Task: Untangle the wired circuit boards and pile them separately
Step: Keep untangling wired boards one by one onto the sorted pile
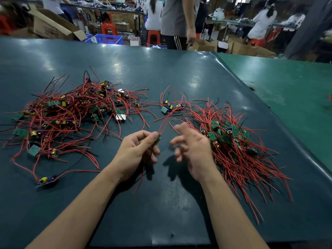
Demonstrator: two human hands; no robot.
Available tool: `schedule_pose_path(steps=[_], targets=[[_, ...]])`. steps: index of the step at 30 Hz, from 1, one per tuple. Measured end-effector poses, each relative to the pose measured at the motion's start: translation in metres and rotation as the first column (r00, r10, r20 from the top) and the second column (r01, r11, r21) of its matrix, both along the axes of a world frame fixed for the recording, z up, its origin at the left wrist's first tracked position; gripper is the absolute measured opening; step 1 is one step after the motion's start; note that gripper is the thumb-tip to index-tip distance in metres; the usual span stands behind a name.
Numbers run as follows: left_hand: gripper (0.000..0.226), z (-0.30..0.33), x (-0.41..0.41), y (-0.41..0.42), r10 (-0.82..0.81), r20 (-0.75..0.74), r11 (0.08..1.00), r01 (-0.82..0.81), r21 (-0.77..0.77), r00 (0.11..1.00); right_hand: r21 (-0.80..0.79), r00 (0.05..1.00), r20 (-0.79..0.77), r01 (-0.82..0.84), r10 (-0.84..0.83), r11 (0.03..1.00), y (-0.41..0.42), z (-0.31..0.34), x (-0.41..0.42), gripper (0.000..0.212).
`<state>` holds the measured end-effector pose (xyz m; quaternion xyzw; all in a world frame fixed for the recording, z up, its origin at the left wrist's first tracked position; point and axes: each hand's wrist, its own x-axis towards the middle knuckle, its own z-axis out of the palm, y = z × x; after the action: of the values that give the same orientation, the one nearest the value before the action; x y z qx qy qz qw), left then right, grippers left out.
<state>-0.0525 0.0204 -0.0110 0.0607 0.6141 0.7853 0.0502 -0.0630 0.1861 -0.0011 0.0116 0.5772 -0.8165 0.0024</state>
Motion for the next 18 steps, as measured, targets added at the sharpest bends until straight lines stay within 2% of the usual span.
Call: schedule_pose_path(steps=[1,3,5,7,12,15,18], targets=[[0.024,0.0,0.0,0.0,-0.001,-0.011,1.0,0.001,-0.022,1.0,0.056,0.994,0.001,-0.108,0.109,0.993,-0.006,-0.002,0.004,0.045],[0.022,-0.001,0.001,0.001,-0.038,-0.046,0.995,0.033,-0.095,0.998,0.138,0.978,-0.03,-0.199,0.205,0.97,-0.014,-0.005,0.01,0.027],[0.022,0.0,0.002,0.0,-0.068,-0.048,0.988,0.06,-0.145,0.997,0.184,0.985,-0.065,-0.147,0.161,0.972,-0.015,-0.006,0.01,0.016],[0.023,0.002,0.003,-0.002,-0.09,-0.047,0.979,0.08,-0.187,0.995,0.182,0.993,-0.079,-0.072,0.088,0.981,-0.011,-0.004,0.009,0.021],[0.022,0.004,0.003,-0.008,-0.178,-0.003,0.971,0.175,-0.163,0.984,0.02,0.981,-0.112,0.164,-0.161,0.986,0.003,0.001,0.001,0.024],[0.02,0.005,0.003,-0.011,-0.226,0.0,0.961,0.223,-0.161,0.974,-0.111,0.943,-0.104,0.305,-0.316,0.946,0.013,0.002,-0.005,0.027],[0.017,0.005,0.002,-0.011,-0.198,-0.008,0.976,0.196,-0.092,0.98,-0.241,0.907,-0.11,0.373,-0.408,0.896,0.016,0.003,-0.007,0.027]])
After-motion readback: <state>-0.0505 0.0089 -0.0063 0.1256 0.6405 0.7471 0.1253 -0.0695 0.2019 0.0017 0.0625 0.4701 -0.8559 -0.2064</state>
